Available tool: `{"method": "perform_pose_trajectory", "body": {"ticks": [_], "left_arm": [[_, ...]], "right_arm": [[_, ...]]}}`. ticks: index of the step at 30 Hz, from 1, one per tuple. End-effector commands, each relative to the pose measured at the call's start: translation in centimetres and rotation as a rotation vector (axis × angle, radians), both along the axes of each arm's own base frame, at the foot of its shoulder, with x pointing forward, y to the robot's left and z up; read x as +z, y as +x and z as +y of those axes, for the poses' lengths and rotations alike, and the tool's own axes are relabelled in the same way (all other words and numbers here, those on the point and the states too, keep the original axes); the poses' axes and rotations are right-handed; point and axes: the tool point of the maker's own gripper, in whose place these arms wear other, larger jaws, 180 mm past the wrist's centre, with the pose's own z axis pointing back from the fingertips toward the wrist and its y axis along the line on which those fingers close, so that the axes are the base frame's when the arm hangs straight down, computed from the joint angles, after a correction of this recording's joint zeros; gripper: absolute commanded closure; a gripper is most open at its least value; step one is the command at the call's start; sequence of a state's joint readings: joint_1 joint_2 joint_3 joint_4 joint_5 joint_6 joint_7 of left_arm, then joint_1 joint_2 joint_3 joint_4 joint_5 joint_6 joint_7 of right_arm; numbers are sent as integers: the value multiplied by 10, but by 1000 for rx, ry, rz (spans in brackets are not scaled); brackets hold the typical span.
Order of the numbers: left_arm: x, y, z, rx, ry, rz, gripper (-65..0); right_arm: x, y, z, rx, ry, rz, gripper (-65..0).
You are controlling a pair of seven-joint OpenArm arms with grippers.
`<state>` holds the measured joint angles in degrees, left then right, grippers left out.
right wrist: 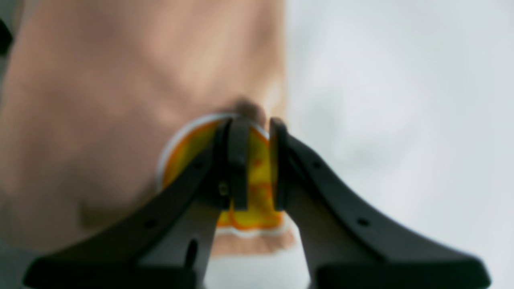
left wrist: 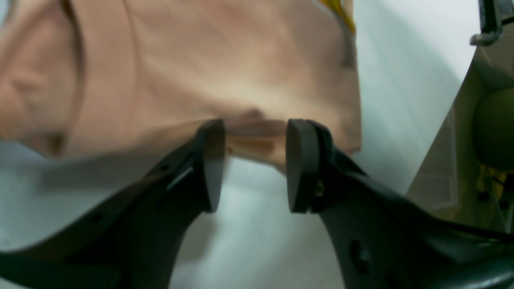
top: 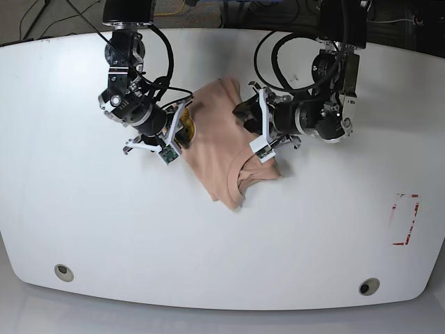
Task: Layout the t-shirt on the table in an organized manner, then fold the t-shirt properly
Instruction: 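Grasp the bundle with both grippers and flip it over, then release both grippers and smooth the bundle edge with the right gripper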
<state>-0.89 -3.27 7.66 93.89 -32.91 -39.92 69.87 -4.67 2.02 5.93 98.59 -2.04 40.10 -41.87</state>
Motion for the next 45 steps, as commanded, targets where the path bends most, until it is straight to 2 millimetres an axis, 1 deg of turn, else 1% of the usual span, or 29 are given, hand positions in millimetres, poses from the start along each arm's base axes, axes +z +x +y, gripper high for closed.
{"method": "perform_pose_trajectory", "body": {"ticks": [1,5,7,9,11,14,15,16,17,22,24,25,28,31,32,33,35,36,37,38,41,43,44,45], "left_arm": [[9,10,-1,12,-10,-55,-239],[8,17,2,25,10,-89,-239],[5,20,4,33,24,-91,-239],[4,28,7,38,39,-100,-239],[2,39,11,43,61,-102,-239],[-3,53,17,52,79,-87,-239],[-4,60,22,57,89,-82,-239],[-5,62,24,58,93,-81,-239],[-4,69,29,63,104,-82,-239],[4,89,36,80,104,-110,-239],[7,94,38,81,107,-119,-239],[11,97,42,83,115,-131,-239],[14,101,46,83,126,-144,-239],[25,109,46,85,124,-179,-239],[33,111,47,82,128,-202,-239],[34,112,48,81,133,-207,-239],[46,115,60,79,175,-245,-239],[50,116,64,81,187,-258,-239],[58,118,69,90,197,-284,-239],[63,119,73,97,203,-297,-239],[84,126,90,152,202,-358,-239],[95,129,107,206,204,-386,-239],[97,129,123,247,216,-389,-239],[97,127,134,274,224,-386,-239]], "right_arm": [[-4,5,1,-4,32,-9,-81],[-24,-3,5,-9,74,30,-79],[-30,-5,5,-11,80,45,-79],[-34,-9,5,-11,81,59,-79],[-39,-18,6,-11,84,78,-79],[-36,-24,7,-10,85,72,-79],[-32,-27,10,-7,88,63,-79],[-31,-28,12,-8,92,61,-79],[-29,-33,17,-9,98,63,-79],[-16,-38,31,-14,115,51,-79],[-13,-38,34,-14,120,47,-79],[-13,-40,35,-16,124,48,-79],[-11,-40,39,-18,133,47,-79],[0,-35,38,-17,131,11,-79],[8,-32,37,-17,127,-14,-79],[11,-31,37,-17,126,-23,-79],[31,-20,35,-15,118,-85,-86],[36,-16,35,-14,112,-99,-86],[42,-12,32,-14,97,-110,-86],[44,-10,31,-14,87,-112,-86],[55,5,26,-17,51,-128,-86],[63,15,24,-18,36,-142,-87],[67,22,24,-19,30,-152,-87],[70,26,23,-19,28,-161,-87]]}}
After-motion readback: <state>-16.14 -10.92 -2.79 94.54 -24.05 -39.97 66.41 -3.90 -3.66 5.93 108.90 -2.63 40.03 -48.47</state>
